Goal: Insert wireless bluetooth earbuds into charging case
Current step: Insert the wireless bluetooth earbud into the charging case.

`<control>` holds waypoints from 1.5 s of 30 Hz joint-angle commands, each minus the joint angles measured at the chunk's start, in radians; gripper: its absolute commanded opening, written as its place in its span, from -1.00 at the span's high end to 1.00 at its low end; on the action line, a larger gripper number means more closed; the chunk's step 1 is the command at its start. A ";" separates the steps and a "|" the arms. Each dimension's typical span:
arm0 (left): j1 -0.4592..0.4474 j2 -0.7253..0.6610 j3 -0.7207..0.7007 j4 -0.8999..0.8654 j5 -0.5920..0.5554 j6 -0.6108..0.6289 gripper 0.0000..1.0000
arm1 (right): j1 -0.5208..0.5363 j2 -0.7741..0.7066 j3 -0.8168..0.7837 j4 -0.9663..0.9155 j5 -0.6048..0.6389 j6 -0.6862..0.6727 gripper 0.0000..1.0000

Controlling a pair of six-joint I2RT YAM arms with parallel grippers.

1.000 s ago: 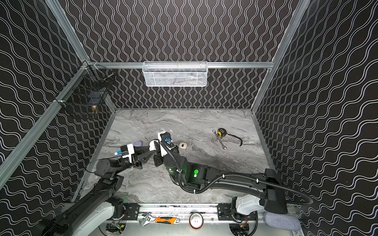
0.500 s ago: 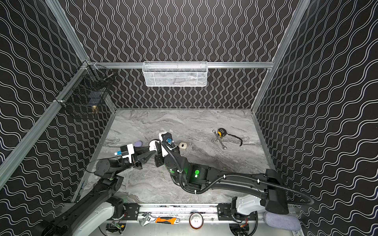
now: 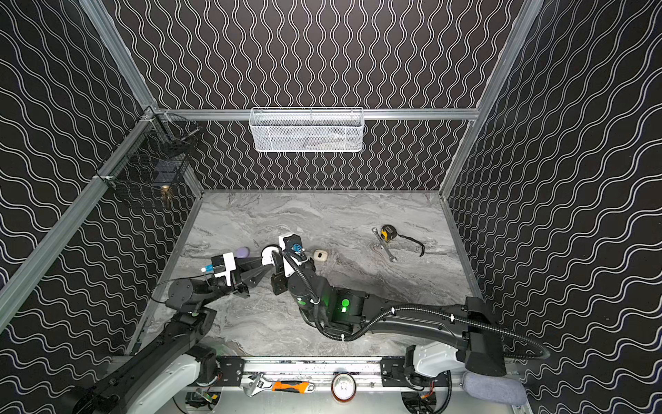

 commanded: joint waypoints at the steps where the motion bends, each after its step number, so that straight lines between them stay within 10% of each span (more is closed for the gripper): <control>1: -0.001 -0.004 0.009 0.032 -0.006 0.018 1.00 | 0.001 0.010 0.012 -0.002 -0.021 0.024 0.75; 19: -0.001 -0.007 0.007 0.022 -0.012 0.031 1.00 | 0.002 -0.079 -0.008 -0.021 -0.014 0.028 0.04; 28: -0.001 0.004 0.001 0.059 0.018 0.036 1.00 | -0.025 -0.125 0.021 -0.093 0.000 -0.013 0.42; 45: -0.001 0.017 -0.009 0.100 0.026 0.030 1.00 | -0.086 -0.025 0.095 -0.241 -0.196 0.005 0.52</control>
